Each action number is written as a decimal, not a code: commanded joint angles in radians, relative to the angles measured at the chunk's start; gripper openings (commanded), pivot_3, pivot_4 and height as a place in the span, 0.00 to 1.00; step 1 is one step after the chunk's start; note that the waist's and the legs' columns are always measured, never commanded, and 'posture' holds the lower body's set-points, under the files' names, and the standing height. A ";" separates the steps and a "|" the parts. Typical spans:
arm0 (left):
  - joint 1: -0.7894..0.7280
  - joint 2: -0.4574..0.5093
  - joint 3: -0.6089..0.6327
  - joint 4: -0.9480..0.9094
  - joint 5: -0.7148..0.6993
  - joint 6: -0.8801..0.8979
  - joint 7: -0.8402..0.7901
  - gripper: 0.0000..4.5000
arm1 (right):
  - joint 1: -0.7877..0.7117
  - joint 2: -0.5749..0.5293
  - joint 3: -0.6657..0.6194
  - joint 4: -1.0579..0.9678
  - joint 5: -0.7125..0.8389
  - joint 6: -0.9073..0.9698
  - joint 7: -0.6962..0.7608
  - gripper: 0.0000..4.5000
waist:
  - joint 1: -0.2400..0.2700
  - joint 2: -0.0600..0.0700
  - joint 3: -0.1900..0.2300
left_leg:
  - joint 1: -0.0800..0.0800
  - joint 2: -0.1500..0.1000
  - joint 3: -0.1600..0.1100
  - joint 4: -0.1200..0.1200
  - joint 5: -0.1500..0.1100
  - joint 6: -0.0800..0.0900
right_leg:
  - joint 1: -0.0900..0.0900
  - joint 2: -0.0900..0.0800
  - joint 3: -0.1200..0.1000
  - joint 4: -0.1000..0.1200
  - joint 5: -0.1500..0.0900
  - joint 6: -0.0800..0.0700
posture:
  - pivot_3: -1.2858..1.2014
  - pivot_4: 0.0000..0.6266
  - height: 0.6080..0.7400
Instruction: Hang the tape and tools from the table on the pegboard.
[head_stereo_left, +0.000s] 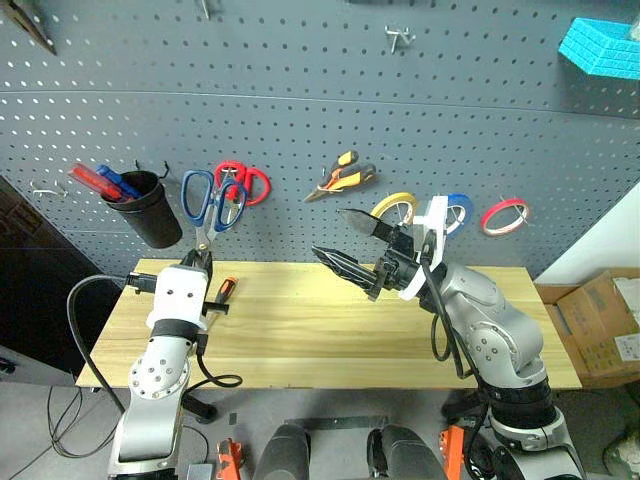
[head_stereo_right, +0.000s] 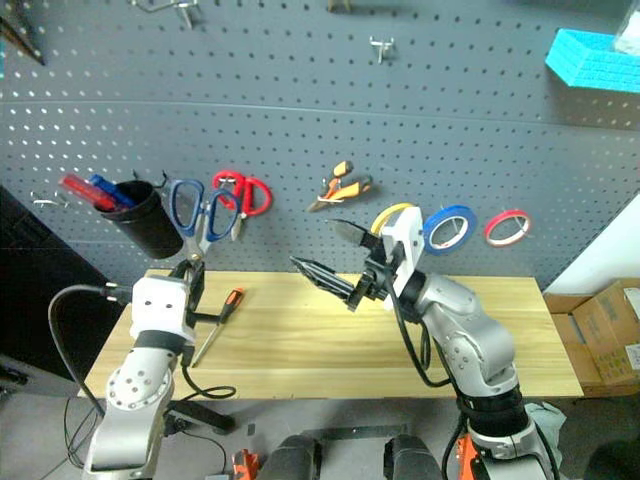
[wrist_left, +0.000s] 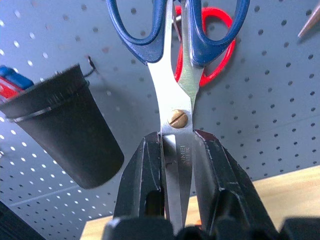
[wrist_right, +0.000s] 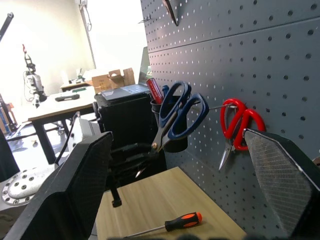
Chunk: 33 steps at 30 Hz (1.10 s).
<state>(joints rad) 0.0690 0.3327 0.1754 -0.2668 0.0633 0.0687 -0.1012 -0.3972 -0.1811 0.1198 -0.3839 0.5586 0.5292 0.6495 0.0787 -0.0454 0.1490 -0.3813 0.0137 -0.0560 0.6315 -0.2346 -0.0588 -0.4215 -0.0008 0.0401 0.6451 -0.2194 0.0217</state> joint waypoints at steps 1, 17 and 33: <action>-0.032 0.019 0.020 0.007 -0.027 -0.036 -0.029 0.11 | -0.007 0.000 -0.010 -0.031 0.004 -0.024 -0.015 1.00 | 0.000 0.000 -0.003 | 0.000 0.000 0.000 0.000 0.000 0.000 | 0.000 0.000 0.000 0.000 0.000 0.000 | 0.61 0.09 1.00; -0.121 0.036 0.005 0.057 -0.070 0.025 -0.110 0.11 | -0.007 -0.007 -0.012 -0.032 -0.004 -0.034 -0.044 1.00 | -0.002 0.000 -0.010 | 0.002 0.000 0.000 0.001 0.000 0.000 | 0.001 0.001 0.001 0.002 0.000 0.000 | 0.59 0.10 1.00; -0.029 -0.021 0.016 -0.154 -0.069 0.111 -0.068 0.11 | 0.011 -0.016 -0.004 -0.046 0.001 -0.029 -0.048 1.00 | -0.005 0.000 -0.010 | 0.002 0.000 0.000 0.002 0.000 0.000 | 0.001 0.001 0.001 0.003 0.000 0.000 | 0.59 0.11 1.00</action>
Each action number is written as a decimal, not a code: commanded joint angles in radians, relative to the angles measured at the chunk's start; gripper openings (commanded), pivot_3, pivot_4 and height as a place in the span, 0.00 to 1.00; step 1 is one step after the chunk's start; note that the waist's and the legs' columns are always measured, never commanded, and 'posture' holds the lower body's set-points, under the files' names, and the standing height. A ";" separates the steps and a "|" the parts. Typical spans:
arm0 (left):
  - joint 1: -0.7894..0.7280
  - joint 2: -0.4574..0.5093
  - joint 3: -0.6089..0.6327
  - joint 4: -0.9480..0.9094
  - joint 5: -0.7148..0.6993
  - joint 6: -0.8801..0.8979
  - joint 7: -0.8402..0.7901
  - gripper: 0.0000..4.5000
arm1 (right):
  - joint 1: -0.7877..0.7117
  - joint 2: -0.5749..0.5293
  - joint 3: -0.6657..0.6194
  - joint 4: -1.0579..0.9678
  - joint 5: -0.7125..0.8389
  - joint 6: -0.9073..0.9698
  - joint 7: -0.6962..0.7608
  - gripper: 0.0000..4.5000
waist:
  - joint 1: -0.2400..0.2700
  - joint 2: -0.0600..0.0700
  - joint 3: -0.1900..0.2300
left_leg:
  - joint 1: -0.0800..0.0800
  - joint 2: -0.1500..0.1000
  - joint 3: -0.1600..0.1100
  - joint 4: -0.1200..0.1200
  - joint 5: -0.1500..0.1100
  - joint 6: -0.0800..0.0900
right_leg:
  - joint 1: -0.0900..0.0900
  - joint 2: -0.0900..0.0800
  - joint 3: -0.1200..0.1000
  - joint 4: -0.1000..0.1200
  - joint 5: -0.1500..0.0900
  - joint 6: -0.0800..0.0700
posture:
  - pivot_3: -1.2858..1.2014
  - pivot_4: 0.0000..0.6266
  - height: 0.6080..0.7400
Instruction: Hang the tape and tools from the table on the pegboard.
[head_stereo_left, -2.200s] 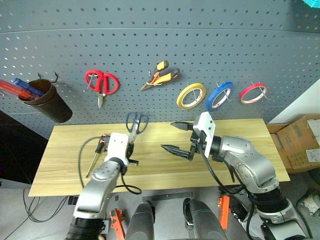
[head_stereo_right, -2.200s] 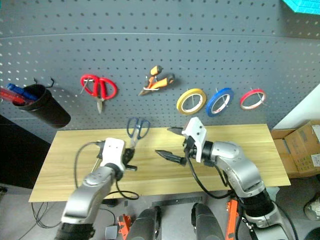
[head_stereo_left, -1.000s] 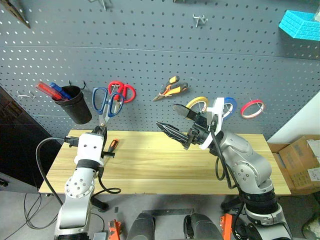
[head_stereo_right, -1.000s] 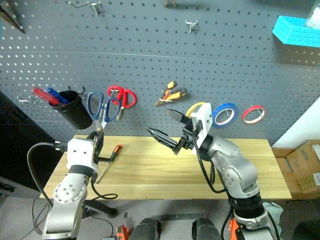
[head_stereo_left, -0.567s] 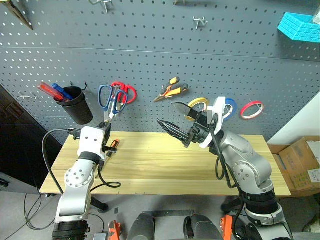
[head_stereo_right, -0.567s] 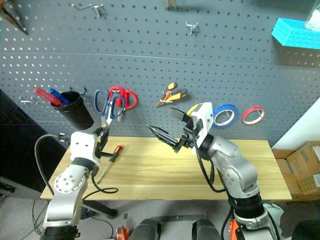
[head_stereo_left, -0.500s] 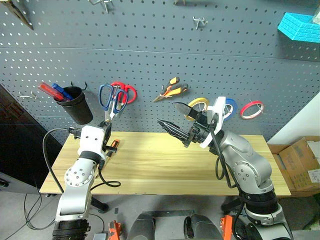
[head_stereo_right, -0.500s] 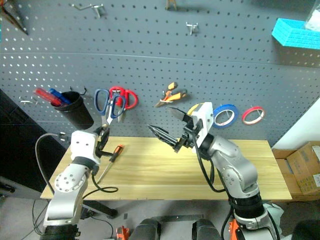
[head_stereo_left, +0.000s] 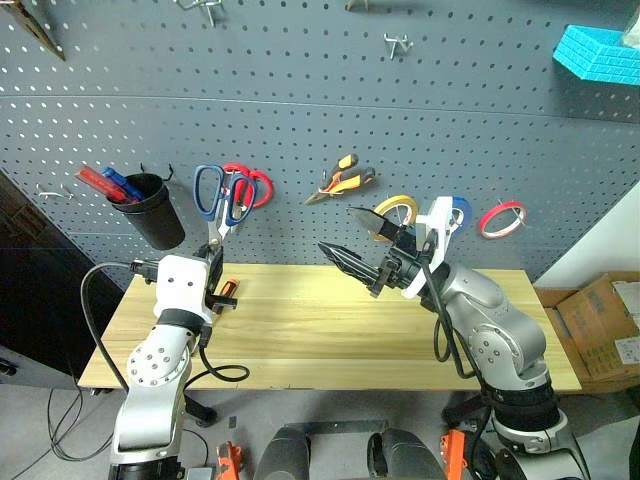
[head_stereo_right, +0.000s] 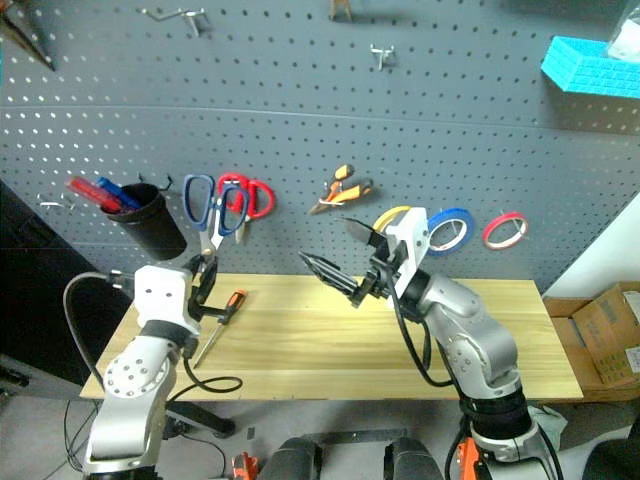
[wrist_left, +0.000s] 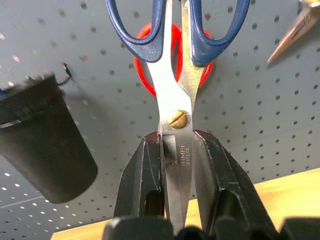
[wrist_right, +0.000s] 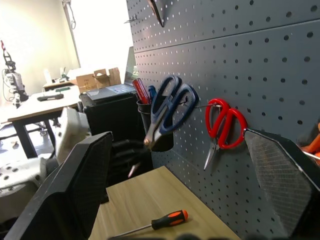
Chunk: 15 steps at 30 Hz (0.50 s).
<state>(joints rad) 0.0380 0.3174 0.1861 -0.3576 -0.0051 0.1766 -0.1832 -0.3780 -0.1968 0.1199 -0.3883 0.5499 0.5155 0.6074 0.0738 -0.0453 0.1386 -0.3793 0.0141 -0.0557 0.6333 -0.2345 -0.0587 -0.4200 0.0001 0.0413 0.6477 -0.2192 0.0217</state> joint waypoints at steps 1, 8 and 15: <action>0.000 -0.007 0.002 -0.060 -0.001 0.008 0.012 0.11 | -0.008 0.000 -0.003 -0.042 0.009 -0.016 -0.005 1.00 | 0.000 0.000 0.000 | 0.000 0.000 0.000 0.000 0.000 0.000 | 0.000 0.000 0.000 0.000 0.000 0.000 | 0.59 0.11 1.00; -0.060 0.009 -0.018 0.042 -0.008 0.028 -0.026 0.11 | -0.020 0.002 -0.003 -0.035 0.009 -0.015 -0.005 1.00 | 0.001 0.000 -0.001 | 0.000 0.000 0.000 0.002 0.000 0.000 | 0.001 0.000 0.000 0.001 0.000 0.000 | 0.59 0.11 1.00; -0.148 0.037 -0.039 0.152 -0.010 0.023 -0.074 0.11 | -0.020 0.003 -0.005 -0.038 0.007 -0.014 -0.012 1.00 | 0.000 0.000 -0.001 | 0.000 0.000 0.000 0.003 0.000 0.000 | 0.001 0.001 0.000 0.001 0.000 0.000 | 0.59 0.11 1.00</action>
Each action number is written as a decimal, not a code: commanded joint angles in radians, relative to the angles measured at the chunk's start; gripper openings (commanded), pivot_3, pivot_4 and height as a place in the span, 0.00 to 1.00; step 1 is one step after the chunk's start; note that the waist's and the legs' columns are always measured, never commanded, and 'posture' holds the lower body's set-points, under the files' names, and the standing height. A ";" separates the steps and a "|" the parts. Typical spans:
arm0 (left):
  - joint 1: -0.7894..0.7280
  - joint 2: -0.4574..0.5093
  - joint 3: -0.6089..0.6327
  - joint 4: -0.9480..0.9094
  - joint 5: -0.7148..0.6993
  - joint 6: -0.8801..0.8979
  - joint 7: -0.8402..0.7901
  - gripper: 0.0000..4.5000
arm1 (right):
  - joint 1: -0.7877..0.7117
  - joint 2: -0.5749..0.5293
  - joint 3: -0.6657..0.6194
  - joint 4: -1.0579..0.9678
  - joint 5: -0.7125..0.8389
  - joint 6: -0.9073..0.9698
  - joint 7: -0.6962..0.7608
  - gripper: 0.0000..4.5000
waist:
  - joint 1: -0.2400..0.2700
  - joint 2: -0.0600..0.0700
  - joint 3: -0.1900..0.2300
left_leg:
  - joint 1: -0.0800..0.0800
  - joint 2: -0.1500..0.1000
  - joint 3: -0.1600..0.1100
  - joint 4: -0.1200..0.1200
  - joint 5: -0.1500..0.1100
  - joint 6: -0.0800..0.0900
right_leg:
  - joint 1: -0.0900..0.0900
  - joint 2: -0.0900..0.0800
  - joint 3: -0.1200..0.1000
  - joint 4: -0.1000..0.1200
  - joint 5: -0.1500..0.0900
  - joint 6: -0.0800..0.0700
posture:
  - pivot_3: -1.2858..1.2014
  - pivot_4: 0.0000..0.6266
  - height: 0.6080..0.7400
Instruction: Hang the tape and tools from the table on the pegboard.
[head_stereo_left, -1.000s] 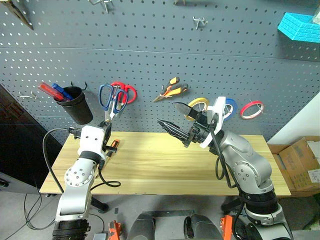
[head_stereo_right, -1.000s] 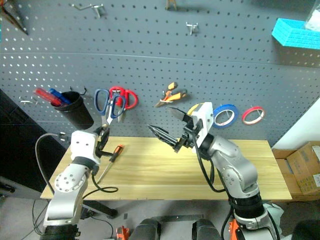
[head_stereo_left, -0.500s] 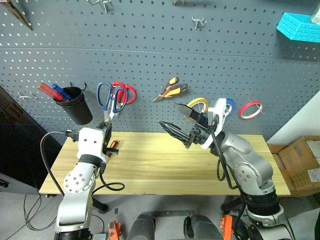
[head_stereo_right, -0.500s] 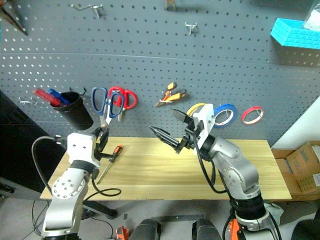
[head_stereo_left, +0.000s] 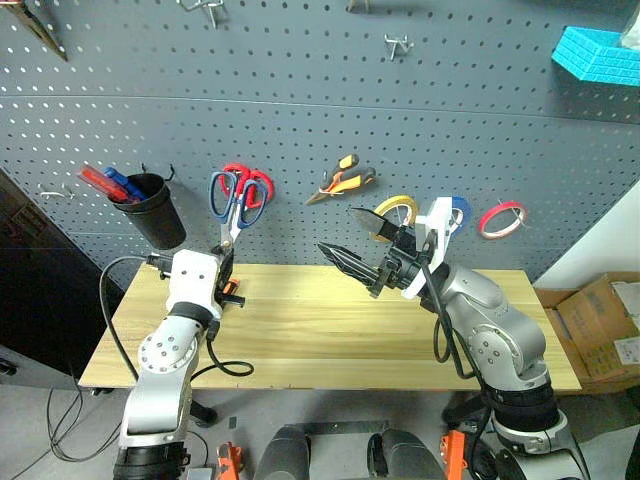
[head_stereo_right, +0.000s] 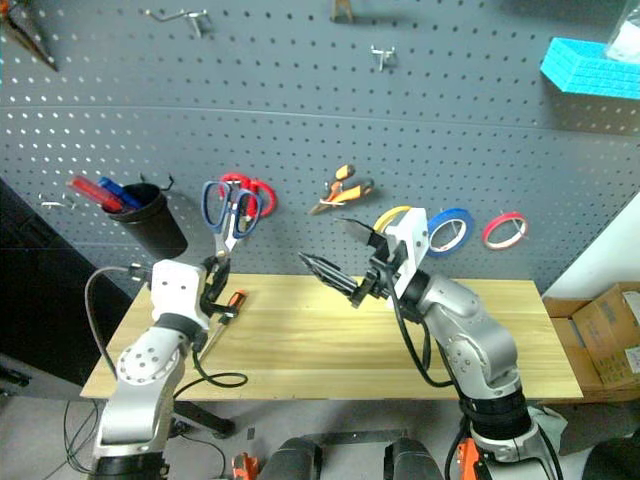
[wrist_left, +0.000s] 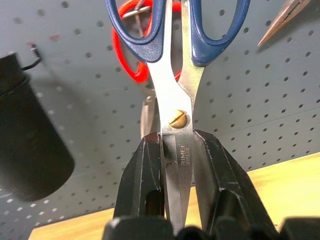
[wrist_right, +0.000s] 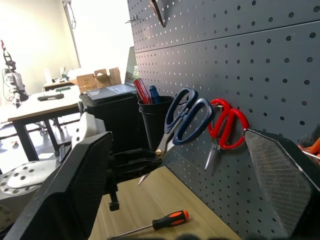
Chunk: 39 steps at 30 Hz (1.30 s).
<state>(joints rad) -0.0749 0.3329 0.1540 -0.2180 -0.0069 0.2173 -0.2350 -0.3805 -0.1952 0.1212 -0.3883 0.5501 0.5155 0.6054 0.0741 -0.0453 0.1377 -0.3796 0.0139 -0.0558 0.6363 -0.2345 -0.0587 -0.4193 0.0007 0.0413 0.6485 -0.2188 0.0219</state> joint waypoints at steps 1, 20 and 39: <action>-0.041 0.024 -0.009 0.026 -0.009 -0.020 -0.029 0.11 | -0.017 0.002 -0.006 -0.039 0.007 -0.014 -0.012 1.00 | 0.000 0.000 0.000 | 0.000 0.000 0.000 0.000 0.000 0.000 | 0.000 0.000 0.000 0.000 0.000 0.000 | 0.59 0.11 1.00; -0.128 0.030 0.075 0.188 -0.046 -0.033 0.032 0.47 | -0.013 -0.009 -0.008 -0.047 0.011 -0.010 -0.021 1.00 | -0.011 0.000 0.000 | 0.000 0.000 0.000 0.001 0.000 0.000 | 0.000 0.000 0.000 0.001 0.000 0.000 | 0.59 0.12 1.00; 0.097 0.174 0.192 0.229 -0.050 0.111 0.001 1.00 | -0.001 -0.039 0.213 -0.021 -0.115 -0.014 0.023 1.00 | -0.032 0.008 0.017 | 0.000 0.003 -0.002 0.000 0.000 0.001 | 0.000 0.001 -0.002 0.001 -0.004 -0.007 | 0.60 0.29 1.00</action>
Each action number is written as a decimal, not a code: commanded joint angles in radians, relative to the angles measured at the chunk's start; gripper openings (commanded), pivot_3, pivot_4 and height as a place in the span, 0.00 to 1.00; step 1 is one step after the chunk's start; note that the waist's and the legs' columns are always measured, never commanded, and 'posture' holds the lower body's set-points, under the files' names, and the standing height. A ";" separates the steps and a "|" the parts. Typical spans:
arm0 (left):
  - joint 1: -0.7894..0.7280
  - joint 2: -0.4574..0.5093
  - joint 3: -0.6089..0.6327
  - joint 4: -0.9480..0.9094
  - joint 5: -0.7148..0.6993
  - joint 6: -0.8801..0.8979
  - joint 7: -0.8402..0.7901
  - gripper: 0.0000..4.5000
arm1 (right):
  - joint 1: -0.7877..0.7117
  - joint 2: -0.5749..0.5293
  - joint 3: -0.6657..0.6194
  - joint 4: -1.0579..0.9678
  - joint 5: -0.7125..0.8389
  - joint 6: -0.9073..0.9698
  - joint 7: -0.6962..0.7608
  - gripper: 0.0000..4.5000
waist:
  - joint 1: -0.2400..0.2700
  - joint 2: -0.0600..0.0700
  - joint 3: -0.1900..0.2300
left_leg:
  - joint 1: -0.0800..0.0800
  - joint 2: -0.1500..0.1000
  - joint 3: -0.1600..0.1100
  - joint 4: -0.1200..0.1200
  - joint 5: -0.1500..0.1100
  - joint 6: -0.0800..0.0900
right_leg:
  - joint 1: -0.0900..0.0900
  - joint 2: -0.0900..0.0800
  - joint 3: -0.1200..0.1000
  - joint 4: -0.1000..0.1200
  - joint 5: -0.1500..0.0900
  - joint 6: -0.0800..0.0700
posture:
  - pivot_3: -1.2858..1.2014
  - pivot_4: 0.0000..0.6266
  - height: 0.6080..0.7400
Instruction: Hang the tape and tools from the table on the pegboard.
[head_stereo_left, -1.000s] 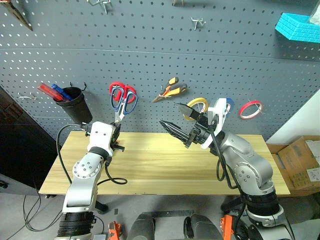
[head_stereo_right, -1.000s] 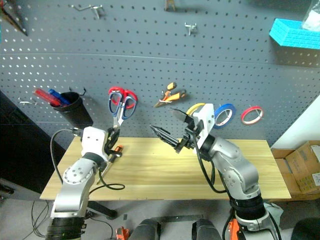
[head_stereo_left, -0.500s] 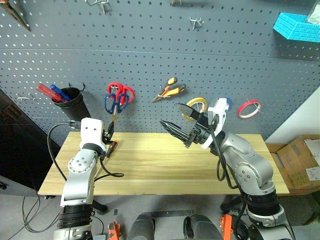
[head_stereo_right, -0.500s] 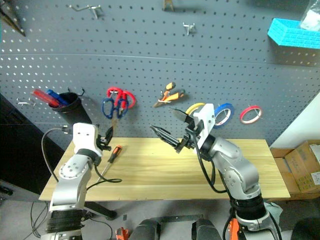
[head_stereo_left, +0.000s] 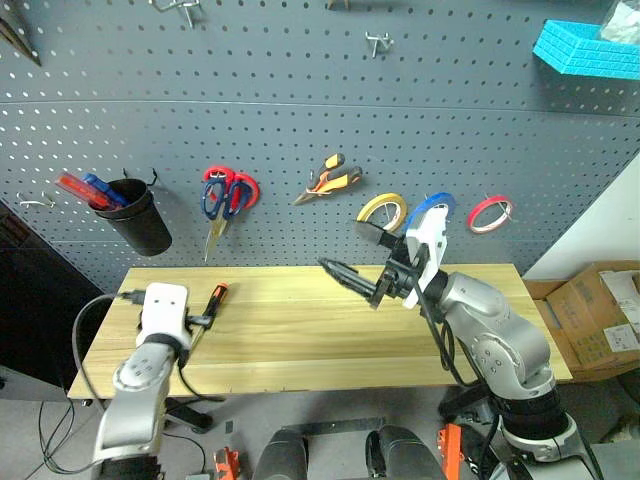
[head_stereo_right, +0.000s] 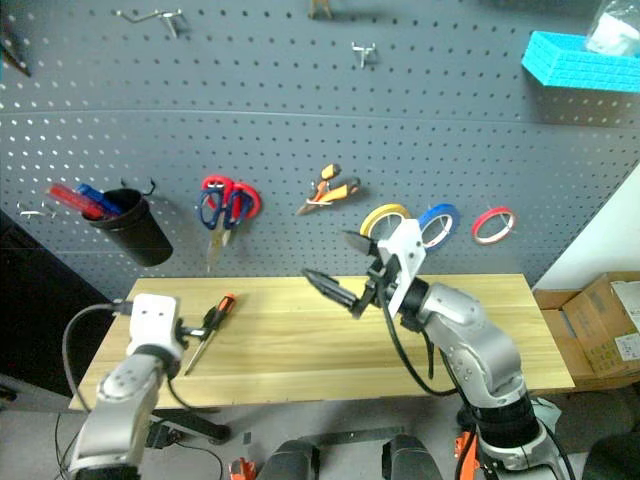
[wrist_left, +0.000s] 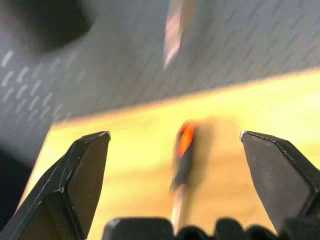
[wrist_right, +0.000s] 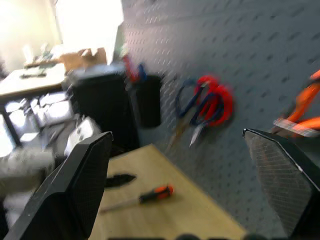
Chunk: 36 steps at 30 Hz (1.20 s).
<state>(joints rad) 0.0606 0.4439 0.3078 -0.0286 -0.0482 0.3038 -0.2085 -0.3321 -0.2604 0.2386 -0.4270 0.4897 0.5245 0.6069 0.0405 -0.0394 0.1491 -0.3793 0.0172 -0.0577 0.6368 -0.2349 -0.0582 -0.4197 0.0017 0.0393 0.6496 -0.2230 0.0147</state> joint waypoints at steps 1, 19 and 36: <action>-0.059 0.089 0.036 0.086 -0.013 0.044 -0.048 1.00 | -0.074 0.047 0.141 0.054 -0.089 -0.035 0.021 1.00 | 0.002 0.005 0.013 | 0.001 0.000 0.000 0.000 0.000 0.000 | 0.001 0.000 0.000 0.001 0.000 0.000 | 0.60 0.32 1.00; -0.627 0.202 -0.150 0.922 -0.018 -0.033 -0.427 1.00 | -0.264 0.232 0.292 0.387 -0.253 -0.265 0.199 1.00 | -0.005 -0.003 0.144 | -0.024 -0.001 0.000 0.002 0.002 0.004 | -0.025 -0.003 -0.003 0.009 0.006 0.001 | 0.57 0.59 1.00; -0.774 0.196 -0.225 1.131 0.048 -0.141 -0.401 0.87 | -0.204 0.246 0.269 0.309 -0.241 -0.181 0.183 1.00 | -0.043 -0.002 0.180 | -0.024 -0.002 -0.001 0.004 0.002 0.004 | -0.025 -0.003 -0.002 0.013 0.002 0.007 | 0.56 0.61 1.00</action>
<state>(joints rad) -0.7148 0.6329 0.0848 1.0847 -0.0119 0.1734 -0.6196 -0.5361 -0.0232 0.5096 -0.0730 0.2393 0.3449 0.7853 -0.0026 -0.0412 0.3289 -0.4028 0.0152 -0.0588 0.6414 -0.2325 -0.0545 -0.4444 -0.0015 0.0370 0.6621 -0.2208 0.0218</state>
